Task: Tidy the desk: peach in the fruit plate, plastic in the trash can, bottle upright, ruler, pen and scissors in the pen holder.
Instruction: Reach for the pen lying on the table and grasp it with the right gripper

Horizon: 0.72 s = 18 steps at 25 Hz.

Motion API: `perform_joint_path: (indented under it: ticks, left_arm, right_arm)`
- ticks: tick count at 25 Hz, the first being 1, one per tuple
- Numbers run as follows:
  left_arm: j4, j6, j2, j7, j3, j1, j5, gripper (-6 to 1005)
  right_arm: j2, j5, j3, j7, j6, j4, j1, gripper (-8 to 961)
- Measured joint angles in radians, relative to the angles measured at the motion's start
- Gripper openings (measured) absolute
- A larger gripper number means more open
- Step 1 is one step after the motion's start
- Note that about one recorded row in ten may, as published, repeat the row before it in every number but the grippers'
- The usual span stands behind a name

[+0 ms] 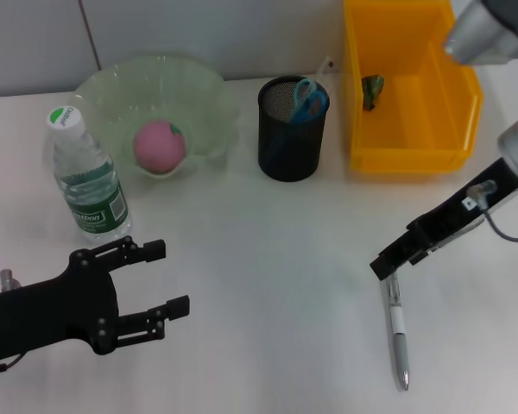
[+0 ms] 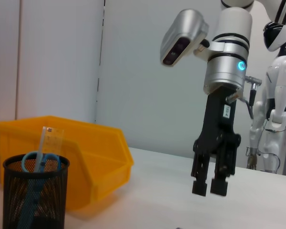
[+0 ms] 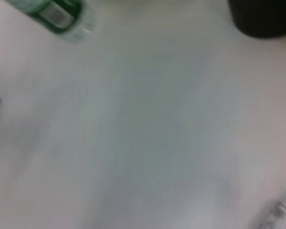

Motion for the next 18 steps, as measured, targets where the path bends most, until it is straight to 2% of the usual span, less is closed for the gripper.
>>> perform_joint_path:
  ticks: [1, 3, 4, 5, 6, 9, 13, 18]
  left_arm:
    - [0.000, 0.000, 0.000, 0.000, 0.000, 0.000, 0.000, 800]
    - [0.006, 0.000, 0.000, -0.003, -0.001, -0.001, 0.000, 800]
    - [0.006, 0.000, 0.000, -0.003, -0.001, -0.002, 0.000, 800]
    - [0.006, 0.000, 0.000, -0.003, -0.001, -0.002, 0.000, 800]
    - [0.007, 0.000, 0.000, -0.004, -0.001, -0.003, 0.000, 800]
    - [0.026, 0.002, 0.000, -0.027, -0.002, -0.005, 0.000, 800]
    - [0.054, 0.006, -0.001, -0.053, -0.002, -0.005, 0.000, 800]
    - [0.060, 0.010, 0.000, -0.059, -0.002, -0.006, 0.004, 800]
  right_arm:
    - [0.018, -0.079, -0.018, 0.051, -0.006, -0.001, 0.026, 668]
    - [0.026, -0.116, -0.037, 0.077, -0.006, -0.001, 0.038, 668]
    - [0.034, -0.172, -0.087, 0.129, -0.005, 0.000, 0.057, 668]
    - [0.034, -0.172, -0.087, 0.129, -0.005, 0.000, 0.057, 668]
    - [0.035, -0.197, -0.137, 0.179, 0.001, 0.004, 0.069, 668]
    - [0.036, -0.206, -0.194, 0.238, 0.017, 0.006, 0.078, 668]
    - [0.043, -0.211, -0.204, 0.255, 0.033, 0.029, 0.092, 668]
    - [0.046, -0.215, -0.200, 0.258, 0.080, 0.124, 0.116, 667]
